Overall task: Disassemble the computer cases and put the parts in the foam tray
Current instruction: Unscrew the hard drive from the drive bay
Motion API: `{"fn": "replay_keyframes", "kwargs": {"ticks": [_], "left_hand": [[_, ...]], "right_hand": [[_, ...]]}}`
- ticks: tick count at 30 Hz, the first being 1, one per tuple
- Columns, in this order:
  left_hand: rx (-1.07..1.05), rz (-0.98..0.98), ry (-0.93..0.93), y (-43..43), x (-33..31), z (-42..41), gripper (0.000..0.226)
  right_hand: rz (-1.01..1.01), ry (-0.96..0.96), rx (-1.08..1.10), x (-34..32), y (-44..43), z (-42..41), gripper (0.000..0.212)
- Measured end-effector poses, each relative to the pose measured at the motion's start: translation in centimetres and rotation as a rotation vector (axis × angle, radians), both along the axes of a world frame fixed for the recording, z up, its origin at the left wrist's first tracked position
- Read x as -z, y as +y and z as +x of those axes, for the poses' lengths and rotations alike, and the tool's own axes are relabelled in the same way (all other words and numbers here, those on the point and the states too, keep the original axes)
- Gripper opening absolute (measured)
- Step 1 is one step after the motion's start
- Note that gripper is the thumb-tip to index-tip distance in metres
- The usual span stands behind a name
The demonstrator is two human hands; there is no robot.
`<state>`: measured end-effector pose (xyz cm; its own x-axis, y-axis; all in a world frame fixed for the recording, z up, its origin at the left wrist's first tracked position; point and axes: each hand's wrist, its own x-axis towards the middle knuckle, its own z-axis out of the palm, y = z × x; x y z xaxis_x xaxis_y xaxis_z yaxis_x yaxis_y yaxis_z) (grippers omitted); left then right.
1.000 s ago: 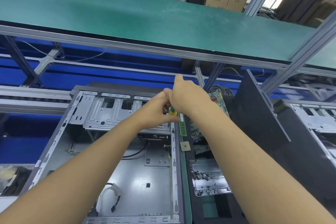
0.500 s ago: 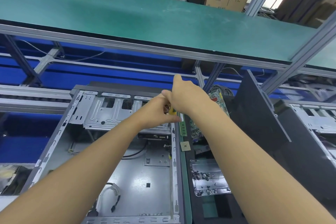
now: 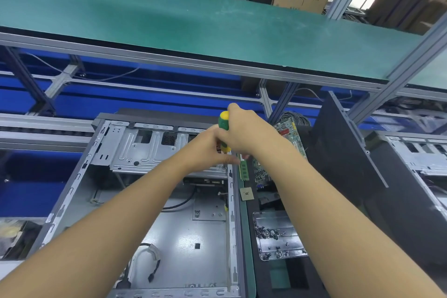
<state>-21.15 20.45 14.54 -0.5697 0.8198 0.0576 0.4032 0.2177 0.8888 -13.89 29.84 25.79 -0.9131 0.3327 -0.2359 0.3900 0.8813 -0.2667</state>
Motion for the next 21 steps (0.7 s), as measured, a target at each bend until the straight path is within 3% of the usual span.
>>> {"fn": "replay_keyframes", "kwargs": {"ticks": [5, 8, 17, 21], "left_hand": [[-0.076, -0.198, 0.154, -2.0, 1.9, -0.9, 0.030], [-0.036, -0.326, 0.224, -1.9, 3.0, -0.5, 0.016], [-0.098, -0.393, 0.366, 0.1, 3.9, 0.5, 0.015], [-0.066, -0.469, 0.532, 0.7, 3.4, 0.8, 0.017]], "right_hand": [[-0.178, 0.001, -0.007, -0.2, 0.5, 0.2, 0.024], [-0.218, 0.043, 0.028, -0.1, 1.0, 0.4, 0.019], [-0.283, 0.115, 0.082, -0.6, 2.1, 0.8, 0.019], [-0.297, 0.147, 0.098, -1.0, 2.5, 1.4, 0.022]]}}
